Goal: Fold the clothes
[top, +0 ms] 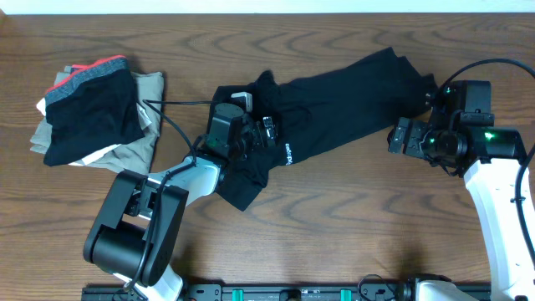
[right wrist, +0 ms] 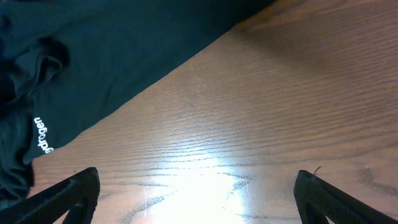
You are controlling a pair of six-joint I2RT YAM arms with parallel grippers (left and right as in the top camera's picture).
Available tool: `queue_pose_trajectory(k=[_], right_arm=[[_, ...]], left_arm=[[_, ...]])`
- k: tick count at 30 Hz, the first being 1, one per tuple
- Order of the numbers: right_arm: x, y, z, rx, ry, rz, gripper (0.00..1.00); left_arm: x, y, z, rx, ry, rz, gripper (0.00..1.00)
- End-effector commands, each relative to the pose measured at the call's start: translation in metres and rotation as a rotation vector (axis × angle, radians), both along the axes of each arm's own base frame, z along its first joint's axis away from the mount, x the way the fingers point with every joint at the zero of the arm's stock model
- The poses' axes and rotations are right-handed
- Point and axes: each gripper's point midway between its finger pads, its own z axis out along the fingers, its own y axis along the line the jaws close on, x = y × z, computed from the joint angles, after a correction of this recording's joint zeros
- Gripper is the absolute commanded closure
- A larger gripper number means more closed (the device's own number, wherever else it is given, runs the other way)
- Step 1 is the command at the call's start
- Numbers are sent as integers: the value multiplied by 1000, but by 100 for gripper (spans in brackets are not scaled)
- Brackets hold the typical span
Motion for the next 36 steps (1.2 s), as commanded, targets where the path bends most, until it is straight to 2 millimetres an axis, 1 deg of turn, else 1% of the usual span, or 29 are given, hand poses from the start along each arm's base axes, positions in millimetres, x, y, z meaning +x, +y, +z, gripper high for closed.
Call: queue_pose_trajectory(k=[1, 5, 9, 11, 13, 15, 19, 24, 26, 32, 36], right_arm=[[2, 0, 2, 3, -4, 1, 3], [2, 0, 2, 3, -4, 1, 3], [2, 0, 2, 4, -3, 2, 4], [1, 0, 2, 3, 0, 1, 4], [1, 0, 2, 3, 0, 1, 4], [1, 0, 2, 3, 0, 1, 4], [1, 0, 2, 3, 0, 1, 5], [1, 0, 2, 3, 0, 1, 5], [2, 0, 2, 3, -1, 1, 5], [1, 0, 2, 3, -1, 1, 6], [1, 0, 2, 3, 0, 1, 6]], left_arm=[[5, 4, -4, 15, 3, 30, 2], [3, 3, -10, 9, 25, 38, 2], [-2, -2, -25, 21, 56, 24, 2], [-3, -3, -29, 24, 61, 20, 2], [-3, -4, -28, 21, 57, 20, 1], [0, -7, -23, 4, 36, 10, 1], [7, -16, -5, -44, -25, -19, 1], [10, -18, 12, -62, -67, -20, 1], [9, -19, 11, -64, -62, -26, 2], [-2, -15, -5, -33, 15, -28, 3], [-3, -15, -7, -27, 21, -29, 25]])
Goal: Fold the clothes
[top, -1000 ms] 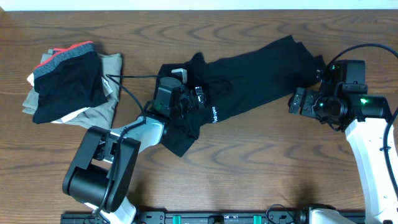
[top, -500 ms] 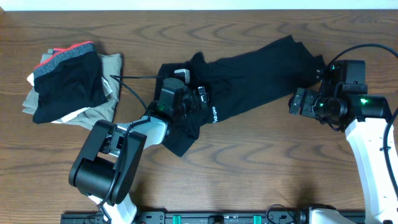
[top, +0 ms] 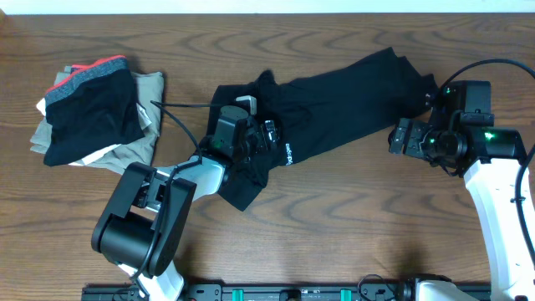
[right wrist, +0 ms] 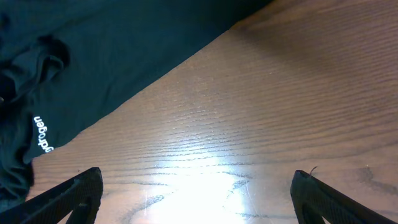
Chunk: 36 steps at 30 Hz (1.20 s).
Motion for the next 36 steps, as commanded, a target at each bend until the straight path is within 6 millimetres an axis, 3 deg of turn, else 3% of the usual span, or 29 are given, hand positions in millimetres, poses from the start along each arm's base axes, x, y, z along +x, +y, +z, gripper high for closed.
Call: queue_pose_trajectory(k=[1, 3, 5, 7, 8, 11, 14, 18, 22, 28, 31, 36], right_arm=[[2, 0, 2, 3, -4, 1, 6], [2, 0, 2, 3, -4, 1, 6], [2, 0, 2, 3, -4, 1, 6], [2, 0, 2, 3, -5, 1, 6], [2, 0, 2, 3, -5, 1, 6], [3, -1, 2, 2, -6, 1, 7], [3, -2, 2, -5, -8, -2, 7], [5, -7, 3, -34, -17, -15, 8], [7, -22, 3, -111, -22, -50, 7], [17, -33, 4, -168, -50, -72, 5], [21, -33, -5, -170, -27, -65, 5], [22, -32, -31, -162, 60, -55, 4]], left_arm=[[3, -4, 10, -8, -28, -12, 30], [3, -4, 11, -9, -31, -11, 45], [3, -4, 11, -10, -31, -12, 71], [3, -4, 12, -11, -31, -12, 89], [3, -5, 13, -20, -29, -10, 93], [-2, -18, 31, -106, -31, -59, 94], [-11, -35, 67, -204, -69, -155, 94], [-45, -43, 106, -268, -35, -269, 94], [-92, -23, 114, -154, 40, -337, 94], [-157, 16, 110, 4, 191, -335, 94], [-186, 29, 115, 20, 245, -338, 94], [-214, 40, 127, 30, 251, -348, 94]])
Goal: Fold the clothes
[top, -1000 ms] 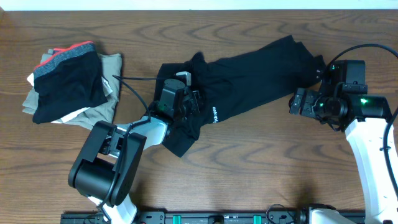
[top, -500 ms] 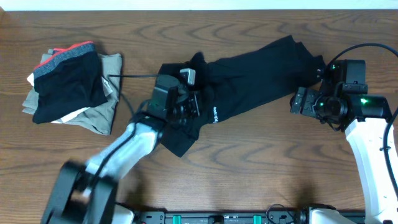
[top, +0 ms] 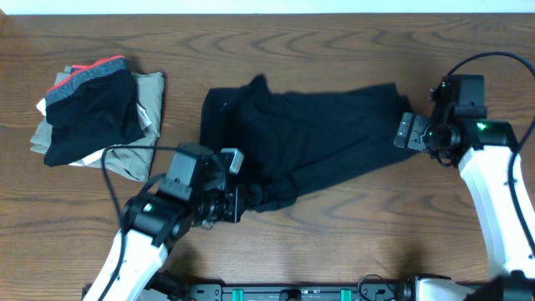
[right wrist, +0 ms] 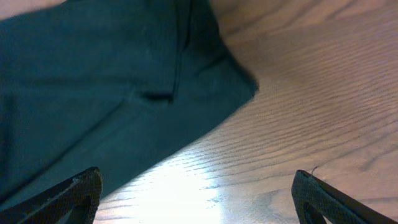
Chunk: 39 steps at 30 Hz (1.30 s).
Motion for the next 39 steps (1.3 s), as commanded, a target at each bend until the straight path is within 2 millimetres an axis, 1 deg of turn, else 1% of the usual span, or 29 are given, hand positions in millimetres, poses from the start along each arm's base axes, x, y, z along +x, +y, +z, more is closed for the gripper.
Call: queue_pose_trajectory(k=[1, 4, 8, 11, 14, 17, 24, 26, 30, 32, 34, 37, 39], right_arm=[[2, -2, -15, -6, 56, 4, 4], [-2, 4, -33, 30, 121, 16, 4], [-5, 9, -52, 59, 190, 23, 5], [-1, 11, -64, 71, 209, 26, 12], [1, 23, -74, 123, 229, 49, 16], [-2, 30, -86, 136, 268, 66, 18], [-7, 43, -115, 133, 355, 99, 27], [-9, 45, -120, 133, 371, 104, 28], [-8, 46, -122, 132, 373, 107, 29], [-7, 46, -122, 132, 370, 107, 33], [-6, 46, -122, 131, 366, 107, 40], [-5, 46, -122, 131, 362, 108, 54], [-6, 46, -122, 132, 363, 107, 59]], left_arm=[[-6, 3, 10, 1, -53, -26, 94], [-11, 7, 11, 8, -57, -25, 94], [-10, 10, 8, 31, -53, -14, 94], [-10, 10, 6, 35, -44, -14, 94], [-9, 10, 3, 42, -34, -13, 94], [-7, 13, -1, 63, -29, -4, 94], [-7, 13, -4, 70, -20, -4, 94], [-7, 13, -4, 71, -21, -5, 94], [-6, 15, -4, 80, -24, -1, 94], [-5, 16, -5, 90, -28, 5, 94], [-5, 16, -5, 90, -29, 5, 94], [-5, 16, -5, 90, -28, 5, 94], [-5, 16, -5, 90, -28, 5, 94]])
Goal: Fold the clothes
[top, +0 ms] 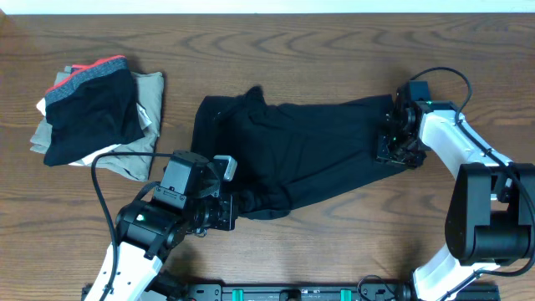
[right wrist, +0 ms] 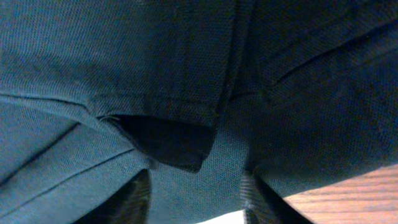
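A black garment (top: 292,159) lies spread across the middle of the table, its left part rumpled. My left gripper (top: 241,207) is at its front left corner, where the cloth bunches at the fingers; it looks shut on that corner. My right gripper (top: 387,144) is down on the garment's right edge. In the right wrist view the black garment (right wrist: 186,74) fills the frame. The right gripper (right wrist: 194,190) is open, with its jaws partly drawn in. A seamed fold of cloth lies between its fingers (right wrist: 254,198).
A stack of folded clothes (top: 92,109), black on top with a red band over tan pieces, sits at the far left. A strip of the wood table (right wrist: 348,199) shows just right of the right gripper's fingers.
My right gripper was wide open just off the garment's right end. It is now down on that edge with narrower jaws and cloth between them. The left gripper and garment have barely shifted.
At first the garment lay diagonally and crumpled, with my left gripper in its bunched left end and my right gripper open over bare wood. Later the garment lay flatter and level, its front corner drawn toward the table front. Now my right gripper sits on the right edge.
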You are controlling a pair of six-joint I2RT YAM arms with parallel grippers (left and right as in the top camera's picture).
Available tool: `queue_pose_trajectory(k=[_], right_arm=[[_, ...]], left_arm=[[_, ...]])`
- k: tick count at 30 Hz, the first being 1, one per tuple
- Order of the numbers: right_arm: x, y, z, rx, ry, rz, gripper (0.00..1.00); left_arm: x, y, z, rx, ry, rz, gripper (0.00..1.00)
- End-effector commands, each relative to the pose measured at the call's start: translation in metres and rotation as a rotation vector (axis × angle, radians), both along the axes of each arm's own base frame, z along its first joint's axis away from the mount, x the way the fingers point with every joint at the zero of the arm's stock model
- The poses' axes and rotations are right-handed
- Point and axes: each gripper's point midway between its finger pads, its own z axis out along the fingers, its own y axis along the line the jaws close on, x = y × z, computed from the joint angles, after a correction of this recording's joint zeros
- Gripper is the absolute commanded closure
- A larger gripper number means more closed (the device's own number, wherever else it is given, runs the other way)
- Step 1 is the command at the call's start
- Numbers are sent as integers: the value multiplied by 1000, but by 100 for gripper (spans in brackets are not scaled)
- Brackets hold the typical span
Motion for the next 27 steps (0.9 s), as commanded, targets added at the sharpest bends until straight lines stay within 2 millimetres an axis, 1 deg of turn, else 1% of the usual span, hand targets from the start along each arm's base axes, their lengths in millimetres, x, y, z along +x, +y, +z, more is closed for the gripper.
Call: queue_pose_trajectory(k=[1, 2, 4, 12, 13, 15, 17, 18, 23, 25, 27], right_arm=[[3, 3, 2, 3, -7, 11, 59], [3, 3, 2, 3, -7, 12, 59], [3, 3, 1, 3, -6, 11, 56], [-3, 3, -9, 3, -3, 11, 57], [-5, 3, -10, 3, 0, 11, 60], [-7, 3, -12, 3, 4, 11, 77], [-7, 3, -12, 3, 5, 11, 93], [-7, 3, -12, 3, 5, 11, 99], [-9, 3, -10, 3, 14, 11, 99], [-10, 2, -5, 2, 8, 10, 99], [-7, 1, 5, -2, -17, 9, 99]], left_arm=[[0, 2, -1, 16, -10, -9, 94], [0, 2, -1, 16, -10, -9, 94], [0, 2, -1, 16, -10, -9, 94], [0, 2, -1, 16, -11, -9, 94], [0, 2, -1, 16, -10, -9, 94], [0, 2, -1, 16, -10, -9, 94], [0, 2, -1, 16, -11, -9, 94], [0, 2, -1, 16, -11, -9, 94], [0, 2, -1, 16, -11, -9, 94], [0, 2, -1, 16, -11, -9, 94], [0, 2, -1, 16, -11, -10, 94]])
